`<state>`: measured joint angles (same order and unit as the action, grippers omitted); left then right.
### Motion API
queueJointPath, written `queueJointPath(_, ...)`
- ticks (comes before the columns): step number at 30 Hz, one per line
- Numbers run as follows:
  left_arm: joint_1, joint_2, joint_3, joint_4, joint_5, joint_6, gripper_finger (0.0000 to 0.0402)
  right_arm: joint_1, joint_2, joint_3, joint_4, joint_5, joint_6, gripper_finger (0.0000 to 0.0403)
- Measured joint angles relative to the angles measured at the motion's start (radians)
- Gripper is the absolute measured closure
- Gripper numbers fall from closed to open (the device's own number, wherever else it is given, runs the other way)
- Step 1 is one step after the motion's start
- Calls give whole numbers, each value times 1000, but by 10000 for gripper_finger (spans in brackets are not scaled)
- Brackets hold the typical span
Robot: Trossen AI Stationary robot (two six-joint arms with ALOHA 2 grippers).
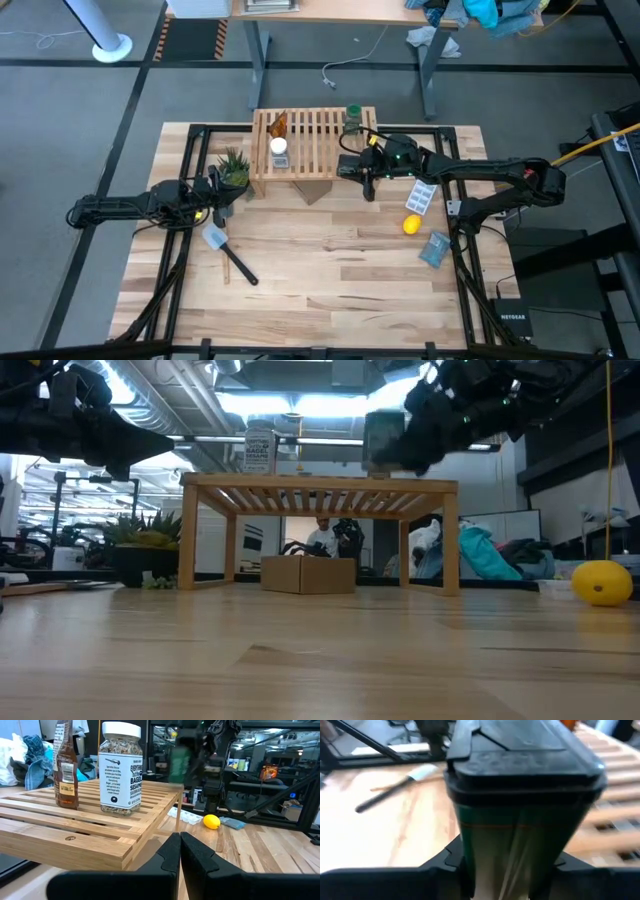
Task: Shelf spices
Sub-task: Remove the black seasoning can from the shelf to the table
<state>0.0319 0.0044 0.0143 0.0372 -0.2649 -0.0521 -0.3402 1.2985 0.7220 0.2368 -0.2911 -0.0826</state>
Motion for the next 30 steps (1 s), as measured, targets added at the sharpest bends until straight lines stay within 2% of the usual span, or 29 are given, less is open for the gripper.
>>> queueJointPath(7, 0, 0, 0, 0, 0, 0, 396, 148, -1, 72, -16, -6, 0, 274)
queueJointPath(14, 0, 0, 0, 0, 0, -2, 396, 354, 51, 79, 108, 159, 34, 274)
queueJointPath(19, 0, 0, 0, 0, 0, -66, 396, 479, 216, 80, 376, 216, 34, 274)
queueJointPath(24, 0, 0, 0, 0, 2, -130, 396, 536, 438, 86, 631, 263, 76, 274)
queueJointPath(30, -1, 0, 0, -6, 53, -101, 396, 550, 656, 177, 733, 318, 106, 274)
